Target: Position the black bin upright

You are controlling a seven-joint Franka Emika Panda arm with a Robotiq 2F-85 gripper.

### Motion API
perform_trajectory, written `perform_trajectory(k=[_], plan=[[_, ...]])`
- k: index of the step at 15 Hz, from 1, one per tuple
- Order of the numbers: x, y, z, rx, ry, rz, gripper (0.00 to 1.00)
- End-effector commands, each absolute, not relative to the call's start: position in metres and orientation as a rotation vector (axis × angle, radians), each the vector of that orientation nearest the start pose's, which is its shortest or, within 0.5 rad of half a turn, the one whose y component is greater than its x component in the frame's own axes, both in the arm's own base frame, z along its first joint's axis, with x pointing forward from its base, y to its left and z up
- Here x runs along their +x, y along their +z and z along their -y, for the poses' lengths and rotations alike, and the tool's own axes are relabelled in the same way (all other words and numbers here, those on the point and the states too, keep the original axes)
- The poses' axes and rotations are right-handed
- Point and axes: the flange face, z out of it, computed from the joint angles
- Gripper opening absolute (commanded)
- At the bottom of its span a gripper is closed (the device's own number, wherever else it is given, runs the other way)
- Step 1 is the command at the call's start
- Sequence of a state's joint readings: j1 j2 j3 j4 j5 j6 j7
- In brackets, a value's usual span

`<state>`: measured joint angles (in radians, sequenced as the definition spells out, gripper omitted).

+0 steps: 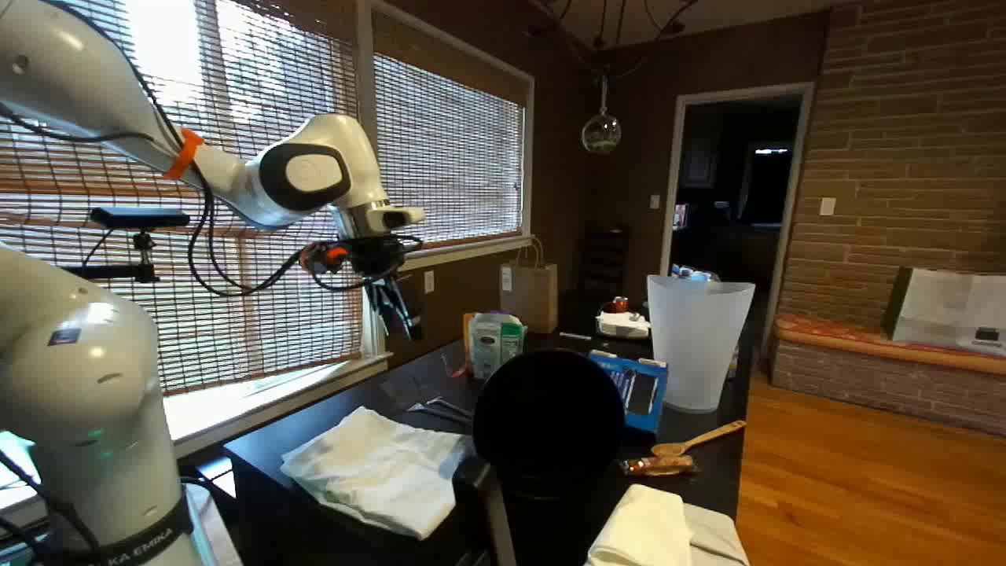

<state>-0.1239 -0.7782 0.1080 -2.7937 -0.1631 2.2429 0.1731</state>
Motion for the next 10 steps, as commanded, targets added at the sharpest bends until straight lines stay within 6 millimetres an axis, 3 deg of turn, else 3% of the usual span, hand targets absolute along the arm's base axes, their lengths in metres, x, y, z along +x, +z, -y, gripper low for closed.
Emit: perform_trajectory(k=[1,5,10], plan=[[0.328,0.436,0.012,-3.314,-0.370,-0.205,1.00],[0.328,0.431,0.012,-3.316,-0.349,-0.203,1.00],[0.371,0.413,0.051,-3.256,-0.522,-0.505,1.00]])
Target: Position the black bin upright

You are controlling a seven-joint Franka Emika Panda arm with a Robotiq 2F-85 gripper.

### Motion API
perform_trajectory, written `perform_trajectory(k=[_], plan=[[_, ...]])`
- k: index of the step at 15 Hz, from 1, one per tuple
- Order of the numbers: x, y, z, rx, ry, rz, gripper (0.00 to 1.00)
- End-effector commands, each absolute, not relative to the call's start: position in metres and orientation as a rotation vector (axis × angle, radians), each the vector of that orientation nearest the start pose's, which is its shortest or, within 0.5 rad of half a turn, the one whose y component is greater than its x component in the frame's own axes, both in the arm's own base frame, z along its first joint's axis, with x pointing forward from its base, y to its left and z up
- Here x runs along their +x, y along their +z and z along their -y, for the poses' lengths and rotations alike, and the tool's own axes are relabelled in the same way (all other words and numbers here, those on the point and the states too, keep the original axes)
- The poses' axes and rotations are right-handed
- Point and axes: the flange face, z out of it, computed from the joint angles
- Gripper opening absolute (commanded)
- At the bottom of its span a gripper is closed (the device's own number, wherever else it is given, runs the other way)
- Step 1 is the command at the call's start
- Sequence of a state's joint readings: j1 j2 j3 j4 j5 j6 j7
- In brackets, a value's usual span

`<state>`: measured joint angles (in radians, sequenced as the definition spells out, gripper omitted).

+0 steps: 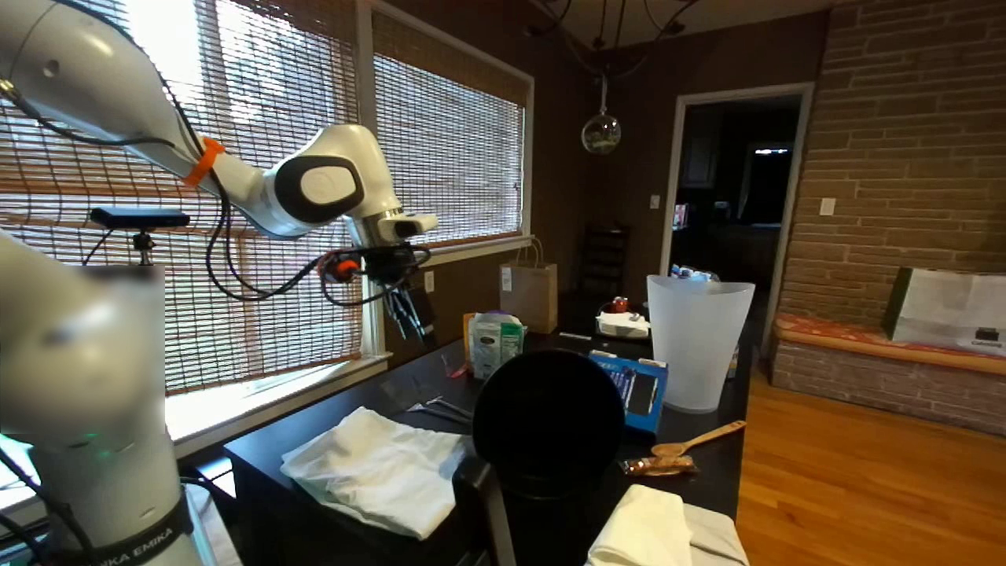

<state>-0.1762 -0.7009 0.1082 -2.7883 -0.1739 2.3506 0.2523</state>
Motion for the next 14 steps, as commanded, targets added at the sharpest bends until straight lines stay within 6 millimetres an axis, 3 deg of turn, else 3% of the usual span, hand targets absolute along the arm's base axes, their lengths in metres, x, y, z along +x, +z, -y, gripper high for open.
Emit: perform_trajectory(k=[1,6,14], plan=[[0.379,0.408,0.061,-3.245,-0.496,-0.544,1.00],[0.420,0.383,0.105,-3.176,-0.457,-0.693,1.00],[0.472,0.375,0.139,-2.981,-0.414,-0.706,1.00]])
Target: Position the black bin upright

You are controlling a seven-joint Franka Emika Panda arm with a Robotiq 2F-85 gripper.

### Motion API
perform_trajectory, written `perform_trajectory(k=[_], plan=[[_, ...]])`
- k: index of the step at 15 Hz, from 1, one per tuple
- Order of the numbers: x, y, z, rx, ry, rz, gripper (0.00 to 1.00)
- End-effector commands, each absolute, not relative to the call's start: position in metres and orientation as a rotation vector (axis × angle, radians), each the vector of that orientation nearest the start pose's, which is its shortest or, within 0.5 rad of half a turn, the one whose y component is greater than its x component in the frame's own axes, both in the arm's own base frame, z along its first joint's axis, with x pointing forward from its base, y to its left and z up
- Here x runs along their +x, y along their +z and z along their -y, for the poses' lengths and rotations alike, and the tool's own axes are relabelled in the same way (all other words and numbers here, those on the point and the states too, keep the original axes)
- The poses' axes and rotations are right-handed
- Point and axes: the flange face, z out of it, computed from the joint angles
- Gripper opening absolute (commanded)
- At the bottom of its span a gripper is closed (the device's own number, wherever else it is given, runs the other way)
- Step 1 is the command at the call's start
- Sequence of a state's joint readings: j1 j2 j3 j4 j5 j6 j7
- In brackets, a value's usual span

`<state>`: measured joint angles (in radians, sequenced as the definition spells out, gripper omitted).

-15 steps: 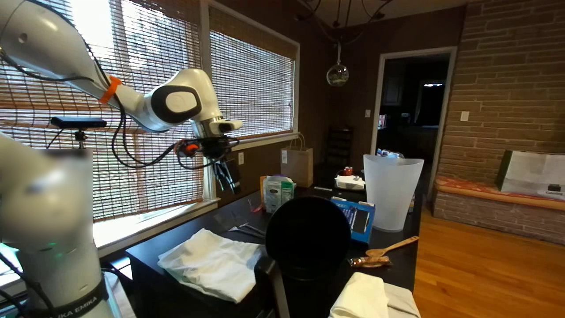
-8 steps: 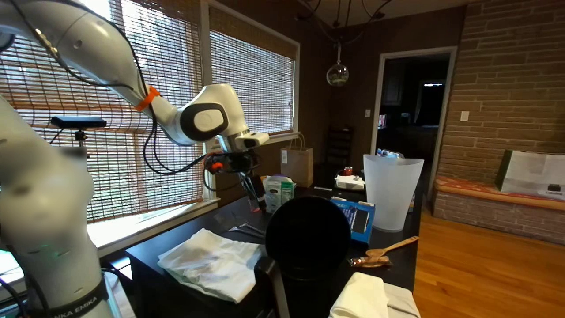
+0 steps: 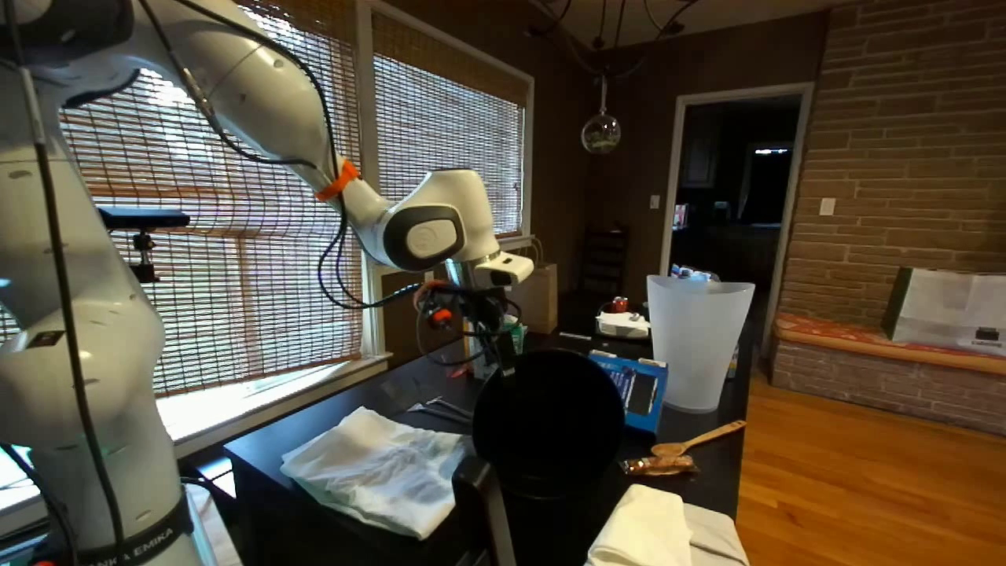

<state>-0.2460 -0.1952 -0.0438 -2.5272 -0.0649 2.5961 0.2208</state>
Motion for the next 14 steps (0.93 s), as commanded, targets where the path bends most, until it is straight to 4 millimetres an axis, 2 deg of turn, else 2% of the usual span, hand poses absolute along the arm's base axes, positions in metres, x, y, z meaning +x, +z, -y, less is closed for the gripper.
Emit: perform_trajectory(k=[1,8,9,10,11,14], plan=[[0.476,0.376,0.141,-2.942,-0.409,-0.714,1.00],[0.504,0.368,0.160,-2.756,-0.312,-0.852,0.98],[0.507,0.366,0.163,-2.739,-0.302,-0.873,0.74],[0.509,0.365,0.166,-2.726,-0.303,-0.895,0.74],[0.512,0.364,0.168,-2.714,-0.303,-0.911,0.68],[0.520,0.362,0.173,-2.691,-0.295,-0.948,0.44]])
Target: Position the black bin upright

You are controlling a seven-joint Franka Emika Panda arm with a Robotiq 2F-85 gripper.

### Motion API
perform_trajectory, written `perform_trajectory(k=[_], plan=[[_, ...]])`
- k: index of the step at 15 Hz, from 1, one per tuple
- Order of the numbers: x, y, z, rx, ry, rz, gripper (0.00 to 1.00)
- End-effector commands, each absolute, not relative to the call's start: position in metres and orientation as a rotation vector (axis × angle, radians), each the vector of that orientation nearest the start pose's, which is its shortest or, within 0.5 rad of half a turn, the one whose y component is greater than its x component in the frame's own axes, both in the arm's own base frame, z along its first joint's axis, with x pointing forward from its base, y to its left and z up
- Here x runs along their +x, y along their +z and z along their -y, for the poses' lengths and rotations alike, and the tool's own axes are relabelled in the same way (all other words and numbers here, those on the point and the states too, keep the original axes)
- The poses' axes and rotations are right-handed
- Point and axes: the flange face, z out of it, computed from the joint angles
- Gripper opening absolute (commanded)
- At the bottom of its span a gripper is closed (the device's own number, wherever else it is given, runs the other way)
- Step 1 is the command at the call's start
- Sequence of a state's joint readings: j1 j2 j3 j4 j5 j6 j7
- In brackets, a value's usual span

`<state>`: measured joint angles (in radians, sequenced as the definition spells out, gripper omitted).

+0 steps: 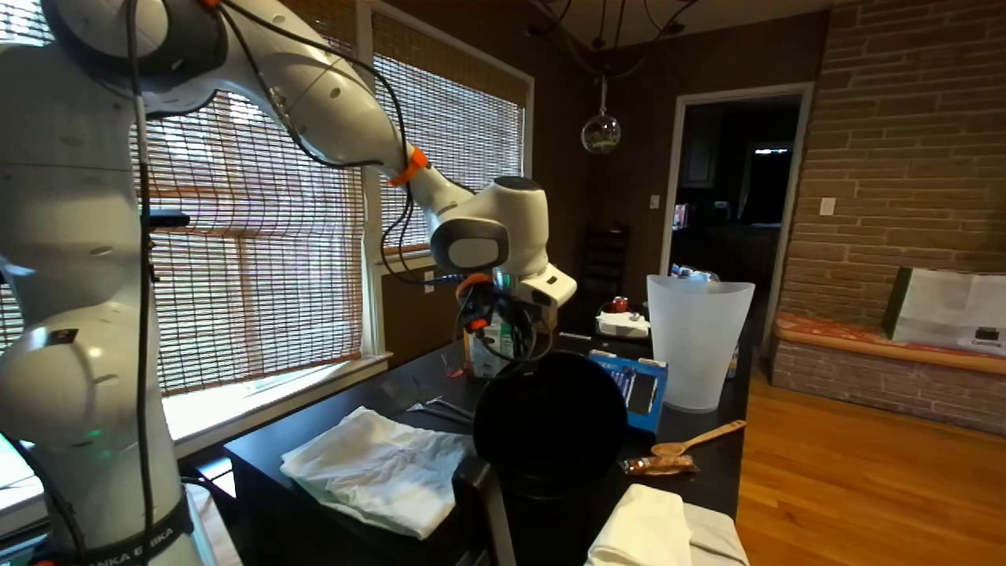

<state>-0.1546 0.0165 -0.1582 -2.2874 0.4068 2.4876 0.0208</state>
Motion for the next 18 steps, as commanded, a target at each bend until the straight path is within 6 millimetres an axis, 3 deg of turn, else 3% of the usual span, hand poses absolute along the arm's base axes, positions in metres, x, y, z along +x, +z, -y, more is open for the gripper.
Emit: perform_trajectory(k=[1,3,10,12,18], plan=[[0.523,0.364,0.173,-2.685,-0.299,-0.957,0.38],[0.526,0.367,0.173,-2.681,-0.310,-0.964,0.24],[0.529,0.399,0.161,-2.731,-0.405,-0.974,0.02],[0.531,0.410,0.154,-2.771,-0.441,-0.952,0.05],[0.536,0.417,0.117,-2.981,-0.407,-0.734,0.03]])
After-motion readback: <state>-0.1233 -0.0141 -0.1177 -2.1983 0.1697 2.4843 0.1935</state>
